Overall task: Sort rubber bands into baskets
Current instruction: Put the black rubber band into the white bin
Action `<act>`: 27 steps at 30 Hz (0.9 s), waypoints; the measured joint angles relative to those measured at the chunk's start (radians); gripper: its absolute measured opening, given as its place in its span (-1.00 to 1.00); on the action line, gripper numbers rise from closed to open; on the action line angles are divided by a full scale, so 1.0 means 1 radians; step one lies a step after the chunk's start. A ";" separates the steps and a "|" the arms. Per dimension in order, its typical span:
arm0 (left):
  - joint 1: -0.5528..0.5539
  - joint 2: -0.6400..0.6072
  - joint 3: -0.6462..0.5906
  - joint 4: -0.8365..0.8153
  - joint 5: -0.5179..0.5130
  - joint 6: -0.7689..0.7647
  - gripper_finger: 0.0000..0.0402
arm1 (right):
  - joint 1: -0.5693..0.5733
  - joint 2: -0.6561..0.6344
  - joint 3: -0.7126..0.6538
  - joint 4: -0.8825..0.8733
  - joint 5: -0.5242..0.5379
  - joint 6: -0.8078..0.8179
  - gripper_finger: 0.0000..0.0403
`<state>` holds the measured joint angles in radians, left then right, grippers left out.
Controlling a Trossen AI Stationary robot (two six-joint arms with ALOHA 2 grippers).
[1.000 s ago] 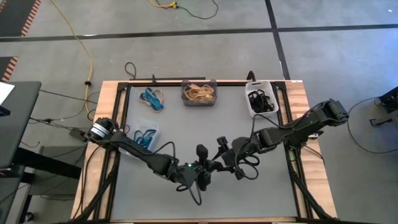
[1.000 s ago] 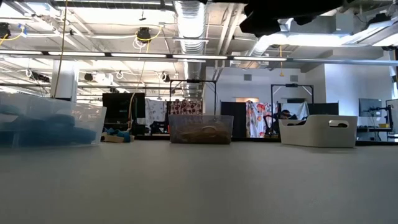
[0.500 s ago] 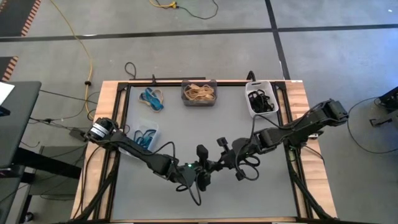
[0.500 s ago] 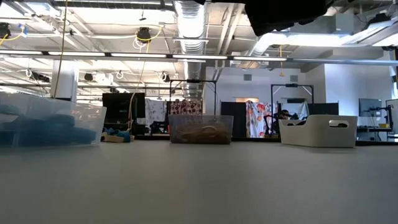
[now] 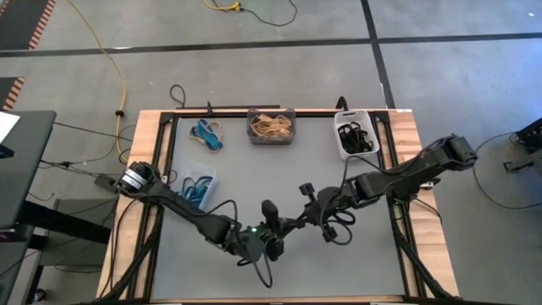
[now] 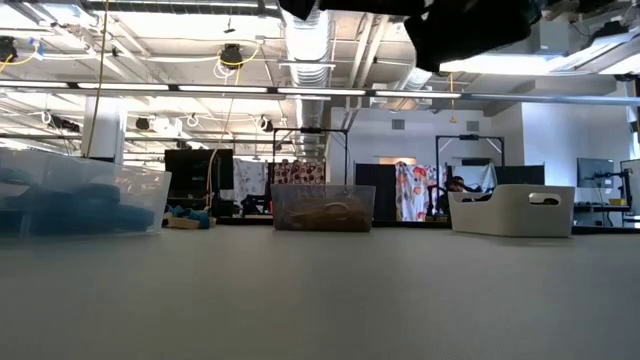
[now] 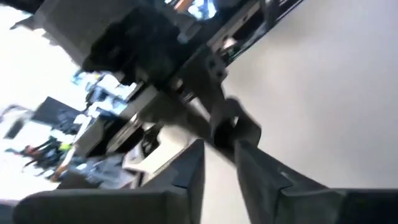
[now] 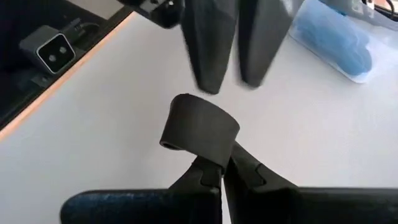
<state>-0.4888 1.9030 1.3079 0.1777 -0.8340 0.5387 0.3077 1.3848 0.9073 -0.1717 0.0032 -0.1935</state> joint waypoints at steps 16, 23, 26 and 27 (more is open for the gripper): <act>-0.098 0.000 -0.001 -0.224 0.018 -0.415 -0.26 | 0.007 -0.368 0.000 -0.265 0.253 0.009 -0.87; -0.096 0.000 -0.067 -0.186 0.132 -0.552 -0.26 | -0.053 -0.581 0.000 -0.404 0.334 0.001 -0.87; -0.095 0.000 -0.109 -0.112 0.147 -0.560 -0.26 | -0.109 -0.656 0.000 -0.426 0.342 -0.027 -0.87; -0.093 0.000 -0.124 -0.085 0.153 -0.559 -0.26 | -0.131 -0.677 0.000 -0.430 0.342 -0.042 -0.87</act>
<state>-0.5822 1.9030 1.1840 0.0924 -0.6808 -0.0199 0.1765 0.7082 0.9070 -0.6013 0.3450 -0.2351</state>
